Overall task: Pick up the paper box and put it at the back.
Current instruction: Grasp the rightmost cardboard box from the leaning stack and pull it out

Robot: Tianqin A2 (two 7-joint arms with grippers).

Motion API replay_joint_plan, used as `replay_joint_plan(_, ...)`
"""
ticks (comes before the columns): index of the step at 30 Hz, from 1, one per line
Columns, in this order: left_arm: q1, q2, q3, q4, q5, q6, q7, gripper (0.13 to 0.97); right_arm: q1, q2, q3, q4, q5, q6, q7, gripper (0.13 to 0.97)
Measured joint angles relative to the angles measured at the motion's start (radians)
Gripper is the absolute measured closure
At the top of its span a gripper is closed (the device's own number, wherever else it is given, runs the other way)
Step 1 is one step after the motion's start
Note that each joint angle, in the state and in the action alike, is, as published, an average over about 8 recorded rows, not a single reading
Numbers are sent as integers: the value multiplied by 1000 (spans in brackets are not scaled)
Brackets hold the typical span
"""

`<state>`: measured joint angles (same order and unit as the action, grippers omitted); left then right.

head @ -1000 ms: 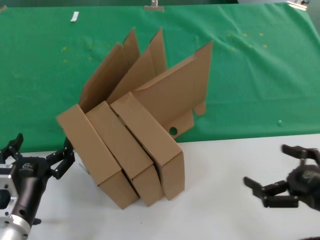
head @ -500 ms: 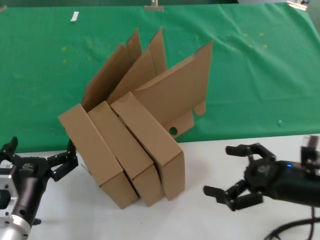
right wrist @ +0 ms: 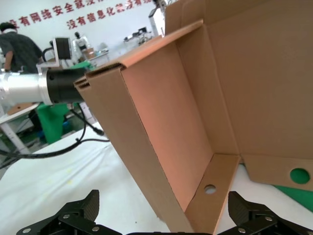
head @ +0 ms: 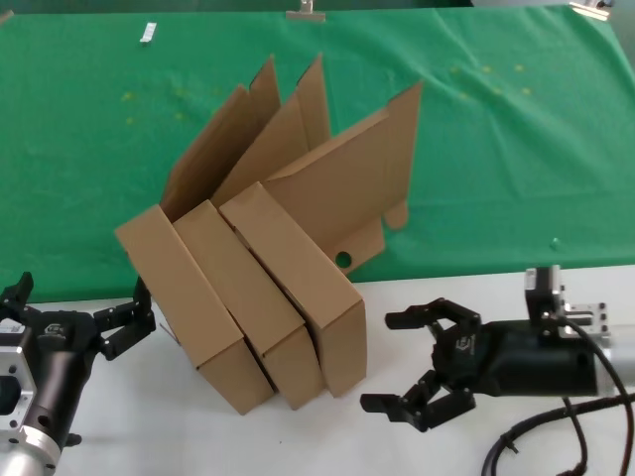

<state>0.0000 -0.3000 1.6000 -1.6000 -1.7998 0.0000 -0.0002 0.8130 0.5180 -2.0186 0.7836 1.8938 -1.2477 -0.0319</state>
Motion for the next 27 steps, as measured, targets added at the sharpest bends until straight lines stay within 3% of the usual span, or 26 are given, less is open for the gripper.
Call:
replay_joint_plan(11,0,0,0,0,0,0,0,132,183,-133,-9,-363,-87,-112,-185,235)
replay_joint_plan(14,0,0,0,0,0,0,0,132,218,-158,-5,-426,-107,-126,-223,292)
replay_joint_plan(20,0,0,0,0,0,0,0,132,263,-192,12,-502,-138,-135,-272,386)
replay_joint_plan(27,0,0,0,0,0,0,0,132,266,-194,29,-493,-167,-132,-273,571)
